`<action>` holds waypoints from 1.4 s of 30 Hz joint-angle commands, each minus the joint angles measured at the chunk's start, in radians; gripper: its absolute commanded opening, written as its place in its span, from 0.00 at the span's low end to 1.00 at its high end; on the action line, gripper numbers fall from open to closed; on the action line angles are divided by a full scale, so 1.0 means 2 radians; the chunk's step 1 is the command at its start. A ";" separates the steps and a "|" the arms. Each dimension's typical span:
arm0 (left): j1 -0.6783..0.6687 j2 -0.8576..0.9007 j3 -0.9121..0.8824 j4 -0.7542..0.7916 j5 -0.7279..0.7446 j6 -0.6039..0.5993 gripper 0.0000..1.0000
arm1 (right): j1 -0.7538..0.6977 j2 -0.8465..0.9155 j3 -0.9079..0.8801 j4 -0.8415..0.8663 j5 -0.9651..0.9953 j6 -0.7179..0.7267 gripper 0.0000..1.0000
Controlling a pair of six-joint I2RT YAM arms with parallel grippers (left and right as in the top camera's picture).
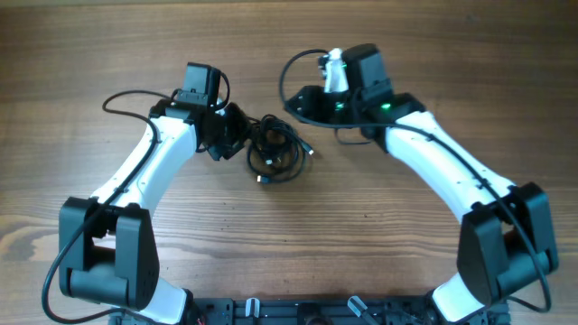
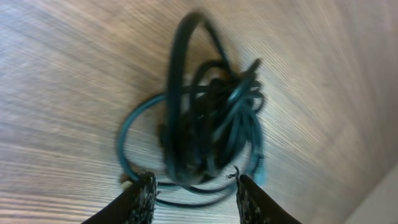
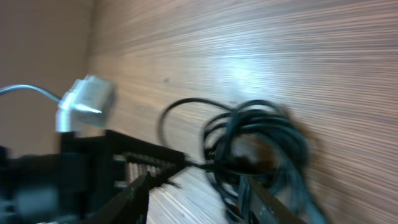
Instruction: Untangle cables
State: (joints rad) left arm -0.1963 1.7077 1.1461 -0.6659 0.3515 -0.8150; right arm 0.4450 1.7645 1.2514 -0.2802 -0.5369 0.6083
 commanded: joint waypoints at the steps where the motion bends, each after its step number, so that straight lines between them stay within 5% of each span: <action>1: -0.002 0.005 -0.025 0.006 -0.042 -0.048 0.43 | 0.018 0.043 0.000 0.025 0.010 0.052 0.43; 35: -0.002 0.041 -0.048 0.030 -0.046 -0.072 0.25 | 0.073 0.226 0.000 0.245 0.031 0.116 0.39; 42: -0.002 0.041 -0.048 0.030 -0.045 -0.072 0.24 | 0.079 0.229 0.000 0.230 0.094 0.115 0.32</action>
State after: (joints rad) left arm -0.1967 1.7767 1.0580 -0.6060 0.2737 -0.9493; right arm 0.5930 2.1700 1.2518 0.2142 -0.4690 0.8341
